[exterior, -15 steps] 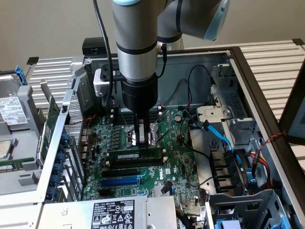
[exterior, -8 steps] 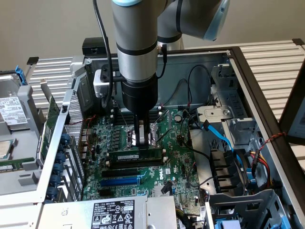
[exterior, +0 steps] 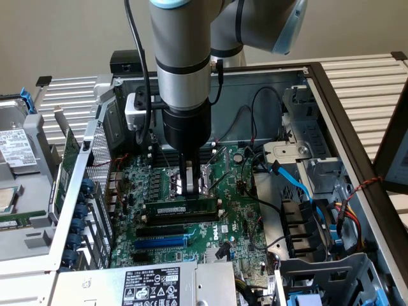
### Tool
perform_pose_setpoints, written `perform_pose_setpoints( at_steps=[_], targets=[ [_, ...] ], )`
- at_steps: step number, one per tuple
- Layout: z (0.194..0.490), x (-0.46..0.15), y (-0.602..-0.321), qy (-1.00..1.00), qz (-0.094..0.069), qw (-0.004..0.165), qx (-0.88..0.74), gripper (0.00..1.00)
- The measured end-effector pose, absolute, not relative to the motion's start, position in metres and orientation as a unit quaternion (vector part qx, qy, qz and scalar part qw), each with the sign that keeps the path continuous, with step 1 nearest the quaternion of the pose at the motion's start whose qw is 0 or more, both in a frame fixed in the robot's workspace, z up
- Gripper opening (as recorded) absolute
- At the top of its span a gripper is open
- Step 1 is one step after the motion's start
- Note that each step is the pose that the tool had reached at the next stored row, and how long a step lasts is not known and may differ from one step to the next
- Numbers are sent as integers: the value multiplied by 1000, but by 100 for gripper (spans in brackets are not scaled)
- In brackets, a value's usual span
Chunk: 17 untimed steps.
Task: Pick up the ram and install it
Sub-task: 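Insert the ram into the slot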
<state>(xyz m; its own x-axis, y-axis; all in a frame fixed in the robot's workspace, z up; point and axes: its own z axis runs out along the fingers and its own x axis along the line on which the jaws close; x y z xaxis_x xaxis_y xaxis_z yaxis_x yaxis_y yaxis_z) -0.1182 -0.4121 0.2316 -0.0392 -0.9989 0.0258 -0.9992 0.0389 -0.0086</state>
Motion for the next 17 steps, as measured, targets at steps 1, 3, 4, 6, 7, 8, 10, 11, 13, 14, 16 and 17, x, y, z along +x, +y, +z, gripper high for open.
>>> perform_pose_setpoints(
  at_steps=[1,3,4,6,7,8,10,11,13,14,16,17],
  targets=[
    [232,-118,-412,-721,12,6,693,13],
    [232,-118,-412,-721,12,6,693,13],
    [232,-118,-412,-721,12,6,693,13],
    [232,-118,-412,-721,12,6,693,13],
    [231,-118,-412,-721,12,6,693,13],
    [231,-118,-412,-721,12,6,693,13],
    [231,-118,-413,-721,12,6,693,13],
    [231,-118,-413,-721,12,6,693,13],
    [231,-118,-413,-721,12,6,693,13],
    [231,-118,-413,-721,12,6,693,13],
    [231,-118,-413,-721,12,6,693,13],
    [231,-118,-413,-721,12,6,693,13]
  ],
)
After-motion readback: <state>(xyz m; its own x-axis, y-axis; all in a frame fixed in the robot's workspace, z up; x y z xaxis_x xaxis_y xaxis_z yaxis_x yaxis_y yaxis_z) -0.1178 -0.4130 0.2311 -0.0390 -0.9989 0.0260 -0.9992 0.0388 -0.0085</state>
